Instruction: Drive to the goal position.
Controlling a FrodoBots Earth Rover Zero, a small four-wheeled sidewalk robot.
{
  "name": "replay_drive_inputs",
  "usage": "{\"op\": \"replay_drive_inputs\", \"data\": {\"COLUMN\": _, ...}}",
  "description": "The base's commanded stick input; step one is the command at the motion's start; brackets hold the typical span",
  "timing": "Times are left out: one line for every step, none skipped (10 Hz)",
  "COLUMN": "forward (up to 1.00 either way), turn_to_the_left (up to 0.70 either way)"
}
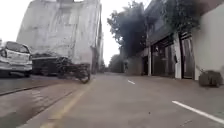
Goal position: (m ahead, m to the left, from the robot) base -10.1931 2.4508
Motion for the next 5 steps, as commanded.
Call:
{"op": "replay_drive_inputs", "data": {"forward": 0.5, "turn_to_the_left": 0.0}}
{"op": "replay_drive_inputs", "data": {"forward": 0.5, "turn_to_the_left": 0.0}}
{"op": "replay_drive_inputs", "data": {"forward": 0.5, "turn_to_the_left": 0.0}}
{"op": "replay_drive_inputs", "data": {"forward": 0.5, "turn_to_the_left": 0.0}}
{"op": "replay_drive_inputs", "data": {"forward": 0.5, "turn_to_the_left": 0.0}}
